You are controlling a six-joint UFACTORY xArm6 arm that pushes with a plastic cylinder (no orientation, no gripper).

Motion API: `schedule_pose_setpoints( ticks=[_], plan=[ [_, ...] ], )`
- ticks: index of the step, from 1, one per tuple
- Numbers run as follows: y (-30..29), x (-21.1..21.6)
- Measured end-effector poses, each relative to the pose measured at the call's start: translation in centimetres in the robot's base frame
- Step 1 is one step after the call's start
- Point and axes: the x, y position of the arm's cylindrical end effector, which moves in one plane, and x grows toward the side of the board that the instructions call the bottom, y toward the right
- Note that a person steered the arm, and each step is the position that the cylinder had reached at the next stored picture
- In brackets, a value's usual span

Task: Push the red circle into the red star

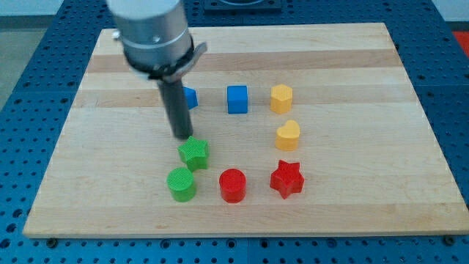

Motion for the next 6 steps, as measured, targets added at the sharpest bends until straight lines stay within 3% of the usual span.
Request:
schedule_pose_setpoints(
  ticks=[1,2,4,6],
  plan=[
    [3.8,-2.1],
    [5.3,0.8],
    [5.4,3.3],
    [1.6,4.7]
  ],
)
